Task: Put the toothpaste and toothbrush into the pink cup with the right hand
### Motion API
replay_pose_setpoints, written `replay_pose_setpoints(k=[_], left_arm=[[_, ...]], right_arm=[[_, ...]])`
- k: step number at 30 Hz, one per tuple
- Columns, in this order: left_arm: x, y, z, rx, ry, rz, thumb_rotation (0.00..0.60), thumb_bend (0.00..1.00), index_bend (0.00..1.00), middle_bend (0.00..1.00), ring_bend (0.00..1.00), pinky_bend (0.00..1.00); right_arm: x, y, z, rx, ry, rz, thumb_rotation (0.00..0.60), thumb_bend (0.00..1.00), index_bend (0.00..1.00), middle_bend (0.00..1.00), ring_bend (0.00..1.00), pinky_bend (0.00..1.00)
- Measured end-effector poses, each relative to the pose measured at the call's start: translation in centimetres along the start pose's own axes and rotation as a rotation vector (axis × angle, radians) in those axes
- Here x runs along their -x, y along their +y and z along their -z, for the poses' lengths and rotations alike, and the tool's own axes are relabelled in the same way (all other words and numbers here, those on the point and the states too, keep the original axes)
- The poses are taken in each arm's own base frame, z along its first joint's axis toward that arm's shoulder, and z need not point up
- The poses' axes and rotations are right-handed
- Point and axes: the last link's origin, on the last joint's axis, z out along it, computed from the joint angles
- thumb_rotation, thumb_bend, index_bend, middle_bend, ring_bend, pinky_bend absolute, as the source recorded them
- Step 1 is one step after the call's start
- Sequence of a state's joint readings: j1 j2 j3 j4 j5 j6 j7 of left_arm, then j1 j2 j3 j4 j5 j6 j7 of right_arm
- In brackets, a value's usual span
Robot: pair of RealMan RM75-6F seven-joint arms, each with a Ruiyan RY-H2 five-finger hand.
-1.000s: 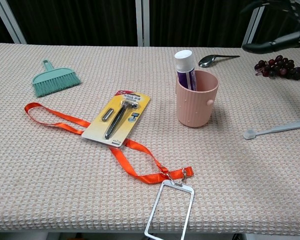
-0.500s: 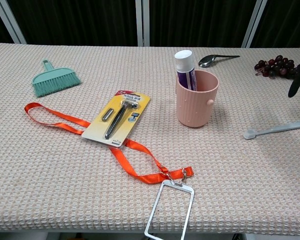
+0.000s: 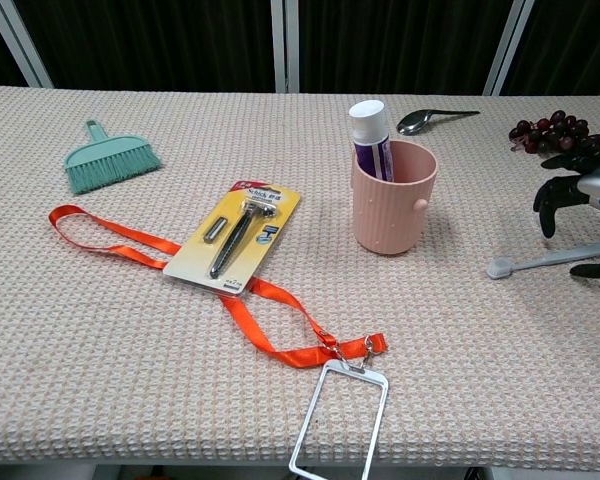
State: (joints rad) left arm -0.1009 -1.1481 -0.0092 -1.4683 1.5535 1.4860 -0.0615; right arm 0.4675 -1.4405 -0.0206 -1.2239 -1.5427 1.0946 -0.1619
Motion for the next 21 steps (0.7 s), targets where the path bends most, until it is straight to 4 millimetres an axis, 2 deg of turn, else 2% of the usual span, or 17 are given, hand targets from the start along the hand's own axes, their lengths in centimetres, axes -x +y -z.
replay_pose_setpoints(k=[3,9,12,21], left_arm=[[0.04,-0.06,-0.02,0.000,-0.002,-0.001,0.544,0.09,0.13,0.08,0.11,0.22],[0.01,-0.18,-0.04,-0.002,-0.003,-0.001,0.542,0.09,0.13,0.08,0.11,0.22],[0.07,-0.23,-0.01,-0.004,-0.005,-0.001,0.543,0.09,0.13,0.08,0.11,0.22],[0.13,-0.31,-0.04,-0.006,-0.009,-0.002,0.542,0.09,0.13,0.08,0.11,0.22]], right_arm=[[0.29,-0.15,-0.30,-0.001,-0.001,-0.015,0.600,0.48,0.47,0.28,0.00,0.00],[0.58,-0.55,-0.89,-0.017,-0.002,-0.020,0.600,0.61,0.48,0.28,0.00,0.00],[0.75,-0.65,-1.03,-0.019,-0.009,-0.021,0.600,0.63,0.49,0.28,0.00,0.00],[0.95,-0.56,-0.98,-0.017,-0.018,-0.028,0.600,0.75,0.55,0.28,0.00,0.00]])
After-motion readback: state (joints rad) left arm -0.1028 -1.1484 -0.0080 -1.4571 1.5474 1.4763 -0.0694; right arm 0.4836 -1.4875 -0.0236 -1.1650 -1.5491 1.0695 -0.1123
